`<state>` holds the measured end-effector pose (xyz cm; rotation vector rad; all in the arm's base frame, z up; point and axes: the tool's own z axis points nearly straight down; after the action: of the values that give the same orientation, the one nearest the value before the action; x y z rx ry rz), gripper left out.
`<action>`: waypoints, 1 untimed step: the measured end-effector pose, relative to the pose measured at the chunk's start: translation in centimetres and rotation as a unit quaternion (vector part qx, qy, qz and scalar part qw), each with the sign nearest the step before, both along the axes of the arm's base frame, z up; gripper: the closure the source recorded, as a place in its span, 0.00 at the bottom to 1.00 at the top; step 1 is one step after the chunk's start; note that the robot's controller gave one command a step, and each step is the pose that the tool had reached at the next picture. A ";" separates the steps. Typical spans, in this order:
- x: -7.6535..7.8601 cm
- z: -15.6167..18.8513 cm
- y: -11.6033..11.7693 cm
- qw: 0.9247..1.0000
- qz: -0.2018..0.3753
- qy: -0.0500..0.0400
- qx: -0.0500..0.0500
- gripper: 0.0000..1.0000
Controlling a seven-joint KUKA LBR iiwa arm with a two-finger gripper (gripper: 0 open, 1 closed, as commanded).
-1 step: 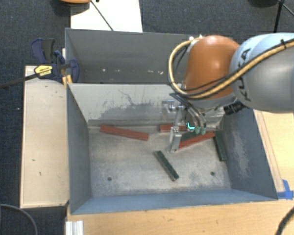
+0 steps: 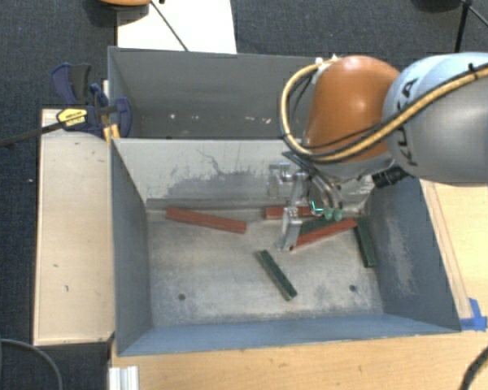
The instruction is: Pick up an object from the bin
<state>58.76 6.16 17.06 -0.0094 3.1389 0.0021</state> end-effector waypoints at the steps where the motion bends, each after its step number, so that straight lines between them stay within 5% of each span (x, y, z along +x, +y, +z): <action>1: -1.7 -5.0 -4.6 1.000 0.007 -0.003 0.000 0.00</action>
Offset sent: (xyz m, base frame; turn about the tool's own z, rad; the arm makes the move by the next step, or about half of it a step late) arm -0.0172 -0.0503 -0.1006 0.0603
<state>57.07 1.55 12.08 -0.0313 3.1325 0.0027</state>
